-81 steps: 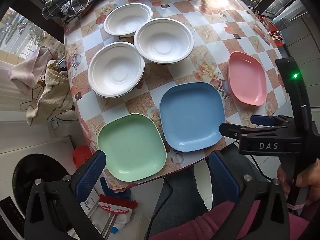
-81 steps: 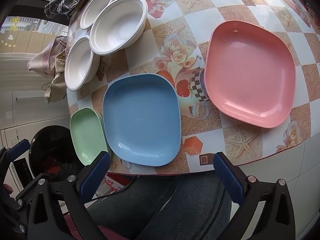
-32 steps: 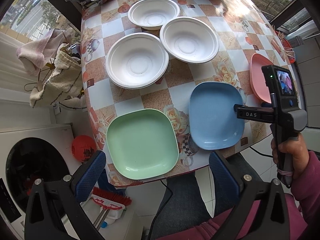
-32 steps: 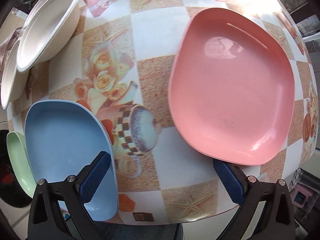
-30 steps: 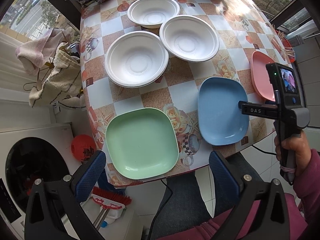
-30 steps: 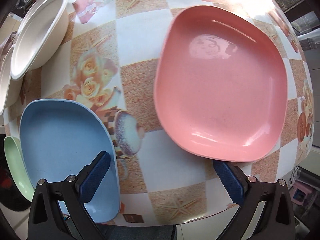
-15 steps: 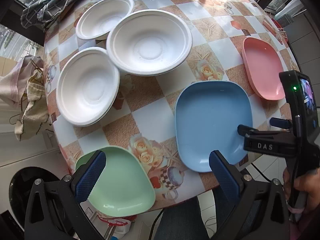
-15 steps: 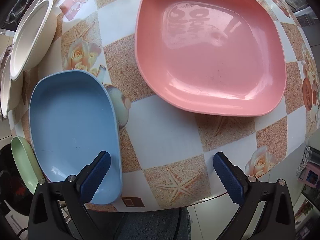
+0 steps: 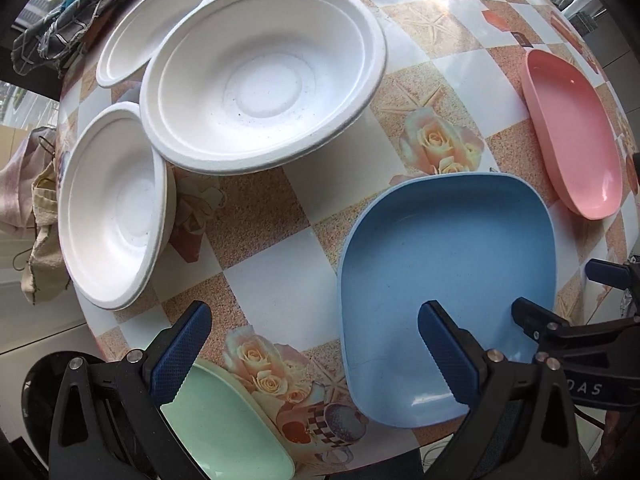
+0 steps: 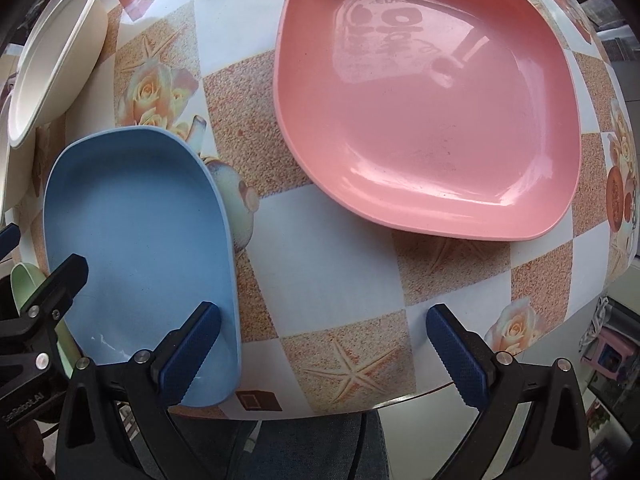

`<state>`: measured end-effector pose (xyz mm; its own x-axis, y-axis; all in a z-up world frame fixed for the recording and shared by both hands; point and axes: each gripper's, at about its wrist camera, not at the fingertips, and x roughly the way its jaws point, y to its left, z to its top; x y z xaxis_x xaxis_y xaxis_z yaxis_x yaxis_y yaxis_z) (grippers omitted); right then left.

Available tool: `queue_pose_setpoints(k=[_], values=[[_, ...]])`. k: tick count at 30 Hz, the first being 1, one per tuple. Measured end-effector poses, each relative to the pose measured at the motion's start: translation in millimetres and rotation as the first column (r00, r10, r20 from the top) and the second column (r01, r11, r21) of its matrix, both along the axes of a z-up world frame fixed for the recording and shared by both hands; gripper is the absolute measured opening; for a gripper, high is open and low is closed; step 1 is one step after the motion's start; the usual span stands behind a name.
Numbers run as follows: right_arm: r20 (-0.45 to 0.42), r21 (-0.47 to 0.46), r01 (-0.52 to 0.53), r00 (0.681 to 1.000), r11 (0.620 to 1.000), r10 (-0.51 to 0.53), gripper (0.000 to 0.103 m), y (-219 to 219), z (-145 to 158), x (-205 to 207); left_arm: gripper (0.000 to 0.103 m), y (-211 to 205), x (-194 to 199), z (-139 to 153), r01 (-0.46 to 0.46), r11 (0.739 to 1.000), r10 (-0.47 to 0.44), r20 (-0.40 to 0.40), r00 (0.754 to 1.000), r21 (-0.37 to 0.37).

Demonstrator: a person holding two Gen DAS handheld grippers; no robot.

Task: Organize plates and bowls
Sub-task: 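Move both grippers toward the rim of the blue plate, then close both grippers on the blue plate rim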

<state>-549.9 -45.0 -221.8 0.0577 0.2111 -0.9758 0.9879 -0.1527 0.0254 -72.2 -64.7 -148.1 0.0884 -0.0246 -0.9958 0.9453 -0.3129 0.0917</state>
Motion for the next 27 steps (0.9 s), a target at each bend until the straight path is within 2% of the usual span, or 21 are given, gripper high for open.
queue_pose_setpoints(k=[4,14,17,19,27], values=[[-0.009,0.024,0.006,1.000,1.000,-0.006,0.103,11,-14,11,0.103,-3,0,-11,-0.022,1.000,0.023,-0.011,1.000,0.016],[-0.003,0.024,0.032,1.000,0.999,-0.031,0.103,4,-18,13,0.103,-23,6,-28,-0.006,0.999,0.008,-0.029,1.000,0.051],[-0.005,0.025,0.036,0.999,0.999,-0.035,0.103,8,-17,15,0.103,-23,11,-37,-0.022,0.997,0.027,-0.066,0.997,0.071],[-0.005,0.023,0.036,0.999,0.999,-0.036,0.103,10,-17,17,0.103,-25,18,-43,-0.061,0.993,0.072,-0.107,0.992,0.106],[-0.012,-0.005,0.043,0.999,0.999,-0.043,0.103,15,-11,25,0.103,-31,18,-48,-0.087,0.992,0.097,-0.106,0.990,0.093]])
